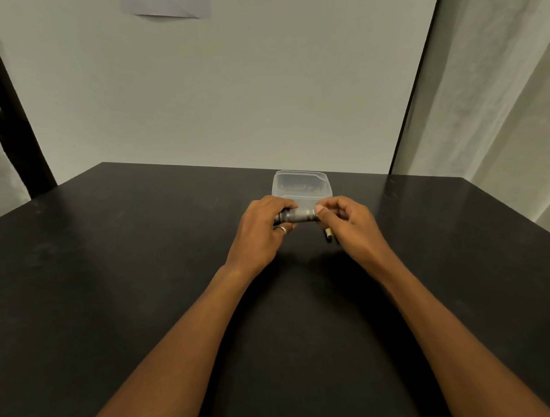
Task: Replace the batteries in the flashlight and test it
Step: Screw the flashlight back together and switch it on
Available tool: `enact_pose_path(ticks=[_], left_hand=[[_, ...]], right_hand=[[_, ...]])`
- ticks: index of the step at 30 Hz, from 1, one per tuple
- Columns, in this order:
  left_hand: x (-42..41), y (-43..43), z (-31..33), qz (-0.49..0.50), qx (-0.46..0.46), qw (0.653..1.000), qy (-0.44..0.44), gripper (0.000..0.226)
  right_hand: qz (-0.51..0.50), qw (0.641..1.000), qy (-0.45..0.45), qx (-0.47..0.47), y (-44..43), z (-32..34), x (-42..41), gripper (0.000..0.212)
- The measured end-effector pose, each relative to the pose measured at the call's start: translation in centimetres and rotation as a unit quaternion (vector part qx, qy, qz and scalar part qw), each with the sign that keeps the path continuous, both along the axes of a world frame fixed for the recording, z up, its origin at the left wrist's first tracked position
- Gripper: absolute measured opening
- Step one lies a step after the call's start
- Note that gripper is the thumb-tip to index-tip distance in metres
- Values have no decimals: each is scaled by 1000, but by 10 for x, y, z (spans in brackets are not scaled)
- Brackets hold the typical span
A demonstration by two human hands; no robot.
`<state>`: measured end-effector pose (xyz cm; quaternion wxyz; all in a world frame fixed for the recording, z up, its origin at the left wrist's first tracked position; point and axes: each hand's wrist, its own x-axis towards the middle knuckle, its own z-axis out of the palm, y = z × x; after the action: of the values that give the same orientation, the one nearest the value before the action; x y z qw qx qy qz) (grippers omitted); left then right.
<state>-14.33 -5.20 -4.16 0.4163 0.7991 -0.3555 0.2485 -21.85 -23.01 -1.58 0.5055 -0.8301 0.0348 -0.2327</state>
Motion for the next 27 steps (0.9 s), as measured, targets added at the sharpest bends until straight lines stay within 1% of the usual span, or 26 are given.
enact_pose_path(ticks=[1,3,5,6,9,11,13,16,17,20,23,27], left_hand=[[0,0,0,1,-3,1000,1,37],[0,1,0,2,-6,1000,2,36],[-1,0,1,2,-3,1000,2,36],[-1,1,1,1,-1,1000,0,35],[-1,0,0,-6,5,1000,-5,36],[-2,-1,0,-9,7,1000,-3,37],[-1,0,0,-4,2,1000,0,37],[1,0,0,3,-2,1000,4,37],[1,1,0,4,-2,1000,5,37],[0,2,0,6,3,1000,3,36],[-1,2,1,2,16,1000,-3,35],[-4,1,3,-5,22,1000,-5,33]], right_hand=[[17,1000,-4,13,0,0,1,16],[27,1000,-5,10,1,0,1,21],[13,1000,0,-2,0,-1,1,15],[1,1000,5,-11,0,-2,0,17],[-43,997,22,-54,2,-3,-2,44],[-60,996,25,-58,2,-3,-2,53],[-62,996,16,-56,2,-3,-2,48],[-7,1000,-12,-11,-1,-1,0,21],[12,1000,-16,-6,-1,-1,1,19],[22,1000,-10,-4,-1,-3,4,20],[-5,1000,1,-18,-1,-5,5,19],[-37,998,9,-57,1,-6,4,23]])
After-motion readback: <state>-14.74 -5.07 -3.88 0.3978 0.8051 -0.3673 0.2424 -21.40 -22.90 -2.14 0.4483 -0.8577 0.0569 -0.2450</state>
